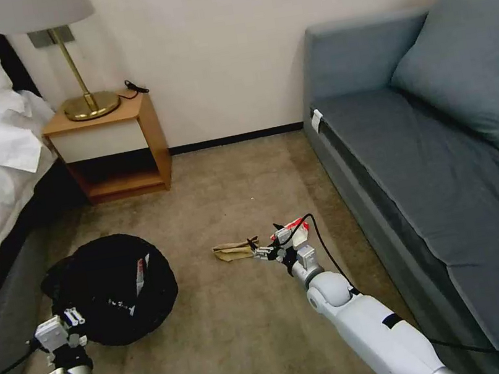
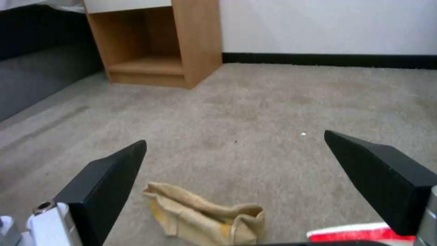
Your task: Pick up the trash bin, then pick up the garbage on the floor and place it into the trash bin.
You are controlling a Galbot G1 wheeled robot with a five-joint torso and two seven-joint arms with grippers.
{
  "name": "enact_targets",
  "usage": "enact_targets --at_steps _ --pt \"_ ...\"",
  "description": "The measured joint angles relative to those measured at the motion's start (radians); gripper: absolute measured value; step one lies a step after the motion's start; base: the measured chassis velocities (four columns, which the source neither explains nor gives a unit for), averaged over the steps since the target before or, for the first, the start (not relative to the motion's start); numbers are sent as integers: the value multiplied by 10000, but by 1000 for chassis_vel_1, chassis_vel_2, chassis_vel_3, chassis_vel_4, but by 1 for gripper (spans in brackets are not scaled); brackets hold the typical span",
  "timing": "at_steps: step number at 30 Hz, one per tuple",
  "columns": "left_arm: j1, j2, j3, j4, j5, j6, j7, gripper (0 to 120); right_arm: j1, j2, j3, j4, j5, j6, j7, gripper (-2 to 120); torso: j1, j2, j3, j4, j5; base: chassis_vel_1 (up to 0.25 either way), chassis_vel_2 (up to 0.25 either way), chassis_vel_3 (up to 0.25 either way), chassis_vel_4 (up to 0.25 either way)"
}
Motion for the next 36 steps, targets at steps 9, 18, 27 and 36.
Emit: enact_targets --at_steps 9,18,27,36 --pt "-12 87 -22 -35 -27 22 0 7 106 57 -85 -132 -7 17 -30 100 1 0 0 -1 0 -126 127 114 -125" --pt "-65 151 -3 42 -113 41 4 7 166 119 -254 -363 -199 84 -144 100 0 -1 0 -1 0 -111 107 123 -106" --pt "-114 248 -18 82 -215 72 18 7 793 -39 -619 -768 -408 15 -1311 100 0 -1 1 -1 0 -51 59 61 -52" --pt "-59 336 -83 207 -361 77 40 7 2279 400 -793 -2489 -746 -429 -3444 100 1 -1 1 0 0 0 0 0 0"
